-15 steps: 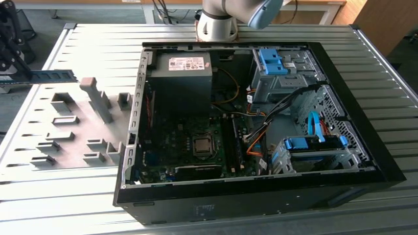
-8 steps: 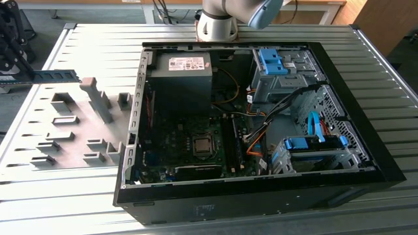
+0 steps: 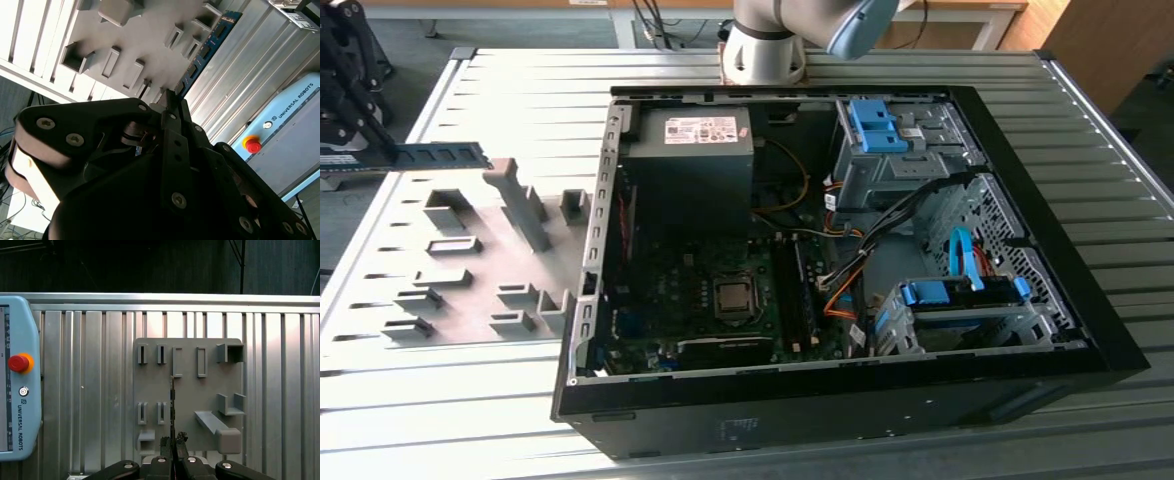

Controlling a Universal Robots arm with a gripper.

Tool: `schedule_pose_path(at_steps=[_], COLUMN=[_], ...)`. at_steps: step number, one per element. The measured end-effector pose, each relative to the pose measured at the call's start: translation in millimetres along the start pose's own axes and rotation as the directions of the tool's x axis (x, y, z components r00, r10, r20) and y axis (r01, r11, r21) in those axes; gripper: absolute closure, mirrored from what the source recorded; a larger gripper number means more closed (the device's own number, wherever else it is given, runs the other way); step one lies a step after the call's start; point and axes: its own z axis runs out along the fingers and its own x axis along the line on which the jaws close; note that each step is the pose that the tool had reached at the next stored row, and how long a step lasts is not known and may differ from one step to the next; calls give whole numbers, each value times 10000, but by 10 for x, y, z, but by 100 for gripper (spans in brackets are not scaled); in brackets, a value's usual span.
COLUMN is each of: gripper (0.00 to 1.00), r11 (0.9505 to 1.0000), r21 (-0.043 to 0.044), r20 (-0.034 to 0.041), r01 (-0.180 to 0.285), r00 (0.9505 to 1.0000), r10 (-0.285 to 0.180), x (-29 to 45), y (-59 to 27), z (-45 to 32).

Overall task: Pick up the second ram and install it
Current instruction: 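Pick up the second ram and move it above second insertion slot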

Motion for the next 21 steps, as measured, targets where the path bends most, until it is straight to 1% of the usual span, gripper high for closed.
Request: schedule_pose_path(at_steps=[21], gripper=[86], r11=[10000], r21=[0], r20=[0], r01=[0], r00=[10000], r10=[0], x=[-2], y=[-124], z=[-1])
